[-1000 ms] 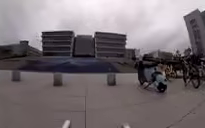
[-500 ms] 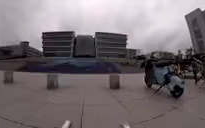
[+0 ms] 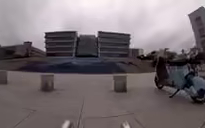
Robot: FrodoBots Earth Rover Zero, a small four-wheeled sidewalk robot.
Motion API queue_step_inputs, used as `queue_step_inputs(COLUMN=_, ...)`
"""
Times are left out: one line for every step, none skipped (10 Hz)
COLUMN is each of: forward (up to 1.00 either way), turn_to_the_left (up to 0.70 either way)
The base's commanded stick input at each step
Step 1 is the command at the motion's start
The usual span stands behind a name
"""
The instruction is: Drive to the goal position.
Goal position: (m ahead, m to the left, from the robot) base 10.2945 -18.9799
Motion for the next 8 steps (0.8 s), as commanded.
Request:
queue_step_inputs(forward=1.00, turn_to_the_left=0.00)
queue_step_inputs(forward=1.00, turn_to_the_left=0.00)
queue_step_inputs(forward=1.00, turn_to_the_left=0.00)
queue_step_inputs(forward=1.00, turn_to_the_left=0.00)
queue_step_inputs(forward=1.00, turn_to_the_left=0.00)
queue_step_inputs(forward=1.00, turn_to_the_left=0.00)
queue_step_inputs(forward=1.00, turn_to_the_left=0.00)
queue_step_inputs(forward=1.00, turn_to_the_left=0.00)
